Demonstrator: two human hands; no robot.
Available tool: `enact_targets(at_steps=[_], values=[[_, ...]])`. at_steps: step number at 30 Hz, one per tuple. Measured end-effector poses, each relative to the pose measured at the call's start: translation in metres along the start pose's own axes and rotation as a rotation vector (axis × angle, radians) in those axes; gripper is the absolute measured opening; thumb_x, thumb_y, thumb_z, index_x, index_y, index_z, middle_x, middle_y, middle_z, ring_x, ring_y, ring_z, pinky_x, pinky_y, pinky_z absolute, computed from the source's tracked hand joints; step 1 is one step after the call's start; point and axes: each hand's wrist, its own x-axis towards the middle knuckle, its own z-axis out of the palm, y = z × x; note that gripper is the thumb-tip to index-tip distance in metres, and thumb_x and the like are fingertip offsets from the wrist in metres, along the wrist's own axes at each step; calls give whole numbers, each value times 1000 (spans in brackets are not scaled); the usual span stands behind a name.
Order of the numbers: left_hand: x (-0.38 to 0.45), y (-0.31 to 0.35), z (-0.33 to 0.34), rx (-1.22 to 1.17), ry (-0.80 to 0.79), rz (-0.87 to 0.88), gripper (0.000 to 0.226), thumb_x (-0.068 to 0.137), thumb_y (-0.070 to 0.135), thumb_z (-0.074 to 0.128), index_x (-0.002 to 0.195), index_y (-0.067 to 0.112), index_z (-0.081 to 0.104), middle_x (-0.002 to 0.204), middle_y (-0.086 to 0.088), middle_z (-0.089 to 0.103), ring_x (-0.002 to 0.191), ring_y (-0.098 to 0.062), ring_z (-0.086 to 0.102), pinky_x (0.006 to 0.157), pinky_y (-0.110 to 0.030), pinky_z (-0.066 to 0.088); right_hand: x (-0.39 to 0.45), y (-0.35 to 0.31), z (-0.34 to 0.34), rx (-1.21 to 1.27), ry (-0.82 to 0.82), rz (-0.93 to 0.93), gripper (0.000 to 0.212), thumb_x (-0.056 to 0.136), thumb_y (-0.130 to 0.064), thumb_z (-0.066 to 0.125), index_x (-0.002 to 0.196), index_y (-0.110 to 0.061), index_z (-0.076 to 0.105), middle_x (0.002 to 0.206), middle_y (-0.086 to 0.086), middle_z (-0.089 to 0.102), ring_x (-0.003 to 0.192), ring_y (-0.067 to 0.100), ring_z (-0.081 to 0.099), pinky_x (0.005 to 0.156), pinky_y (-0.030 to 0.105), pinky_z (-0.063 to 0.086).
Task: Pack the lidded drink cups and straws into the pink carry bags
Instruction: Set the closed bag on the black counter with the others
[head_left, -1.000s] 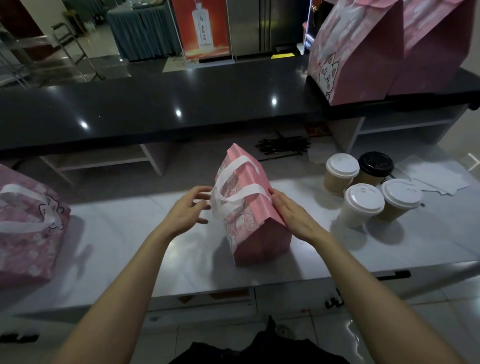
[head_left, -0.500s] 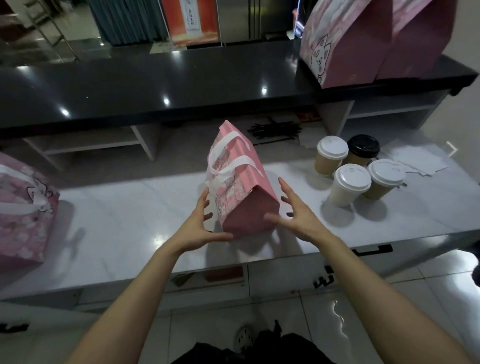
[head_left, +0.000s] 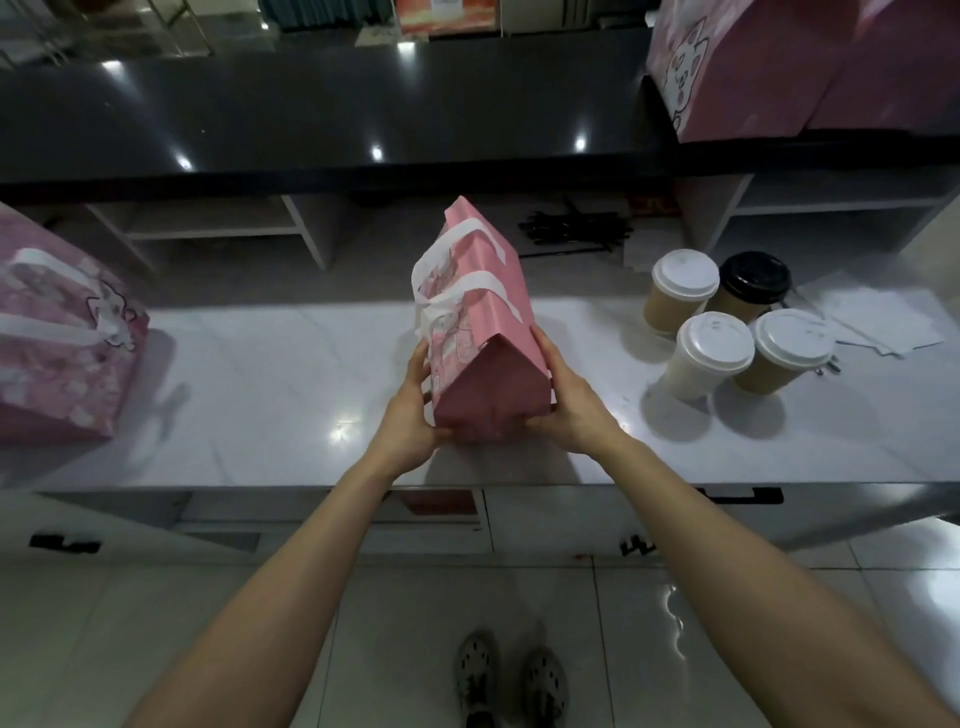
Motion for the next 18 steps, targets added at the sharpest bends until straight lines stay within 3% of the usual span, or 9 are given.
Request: enact_targets(at_steps=[3,7,10,14,18], values=[[-3,11,-9,2,-1,43,141,71,15,103,163,62,7,161,21,38,137,-13,55,80,-9,57,-4,-11,-8,-27,32,-43,134,63,-47,87,165,-62,1,151,-9,56,121,21,64,96,50,61],[-1,45,-28,44,-14,137,142,73,17,103,165,60,3,167,14,38,123,2,58,78,-10,58,-4,-38,-32,-70,105,-92,138,69,-35,99,166,-59,4,148,-7,56,117,20,66,94,48,62],[5,81,-45,100,-2,241,140,76,19,100,166,61,1,169,10,41,134,-10,59,92,-30,63,-4,-67,-58,-76,159,-124,136,68,-37,98,164,-65,5,145,-4,57,119,19,67,92,47,64],[27,131,-64,152,10,388,139,76,28,101,166,62,1,162,13,51,127,1,62,93,-28,60,2,-101,-99,-129,257,-186,136,65,-41,98,162,-68,7,141,-10,61,117,14,68,94,45,64],[65,175,-69,133,6,429,142,73,21,103,169,55,4,157,10,57,127,-12,68,95,-38,63,23,-118,-142,-104,299,-218,136,65,-39,102,162,-68,11,140,-8,63,115,10,71,101,45,61]])
